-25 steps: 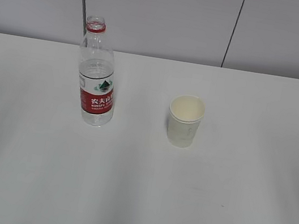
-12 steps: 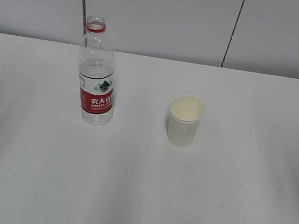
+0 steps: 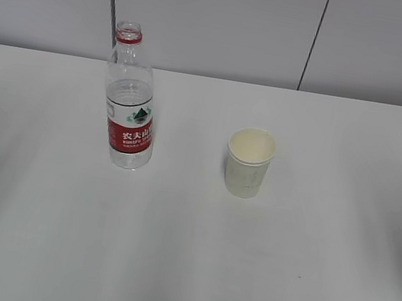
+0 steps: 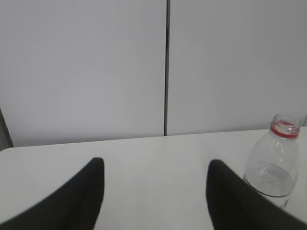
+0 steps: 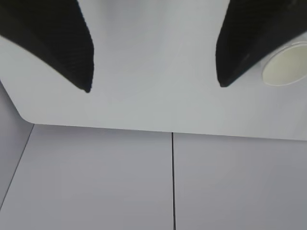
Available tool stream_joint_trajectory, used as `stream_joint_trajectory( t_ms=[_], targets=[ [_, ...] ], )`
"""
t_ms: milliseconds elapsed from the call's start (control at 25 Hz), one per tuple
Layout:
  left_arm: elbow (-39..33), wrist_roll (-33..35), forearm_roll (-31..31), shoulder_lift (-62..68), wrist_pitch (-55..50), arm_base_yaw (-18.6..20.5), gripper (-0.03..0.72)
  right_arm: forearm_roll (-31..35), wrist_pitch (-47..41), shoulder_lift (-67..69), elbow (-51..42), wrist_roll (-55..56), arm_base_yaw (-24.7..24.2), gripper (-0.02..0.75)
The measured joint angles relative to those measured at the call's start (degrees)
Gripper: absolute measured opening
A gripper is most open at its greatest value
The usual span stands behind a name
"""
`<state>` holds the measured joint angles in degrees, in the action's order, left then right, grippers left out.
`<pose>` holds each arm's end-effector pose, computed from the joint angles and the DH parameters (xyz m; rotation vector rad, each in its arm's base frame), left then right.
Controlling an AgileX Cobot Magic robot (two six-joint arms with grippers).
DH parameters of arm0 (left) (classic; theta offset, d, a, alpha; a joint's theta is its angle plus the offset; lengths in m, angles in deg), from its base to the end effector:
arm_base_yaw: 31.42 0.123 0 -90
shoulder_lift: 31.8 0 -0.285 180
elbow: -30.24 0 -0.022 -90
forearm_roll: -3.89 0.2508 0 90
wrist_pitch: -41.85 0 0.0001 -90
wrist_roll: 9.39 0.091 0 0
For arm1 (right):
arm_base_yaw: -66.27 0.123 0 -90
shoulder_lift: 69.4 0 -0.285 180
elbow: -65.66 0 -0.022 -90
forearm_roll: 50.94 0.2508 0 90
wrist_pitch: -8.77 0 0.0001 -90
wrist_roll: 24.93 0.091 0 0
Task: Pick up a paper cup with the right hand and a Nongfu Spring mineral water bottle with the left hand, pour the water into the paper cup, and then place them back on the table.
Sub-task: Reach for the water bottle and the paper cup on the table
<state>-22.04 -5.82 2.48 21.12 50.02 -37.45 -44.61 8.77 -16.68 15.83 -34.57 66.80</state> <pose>0.1654 -0.0172 0.2946 0.1186 1.6896 -0.0474 0.1658 0.0015 0.2969 -0.0600 1.7890 -0.0348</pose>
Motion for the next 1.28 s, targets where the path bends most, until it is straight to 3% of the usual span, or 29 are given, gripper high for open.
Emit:
stream_joint_trajectory(
  t_ms=[360, 720, 1040, 1280],
  targets=[
    [0.0, 0.0, -0.1, 3.2, 1.3, 0.0, 0.425, 0.0, 3.0, 6.7, 0.0, 0.0, 0.0, 0.587],
    [0.0, -0.6, -4.7, 13.3, 3.2, -0.2, 0.424, -2.0, 10.2, 16.4, 0.0, 2.7, 0.0, 0.587],
    [-0.1, -0.6, -0.5, 23.9, 11.4, -6.1, 0.424, -8.8, 19.4, 21.3, -2.8, 7.5, 0.0, 0.587],
    [-3.6, -0.6, 0.0, 27.2, 22.2, -6.9, 0.424, -12.3, 26.8, 23.7, -6.7, 10.4, 0.0, 0.587]
  ],
)
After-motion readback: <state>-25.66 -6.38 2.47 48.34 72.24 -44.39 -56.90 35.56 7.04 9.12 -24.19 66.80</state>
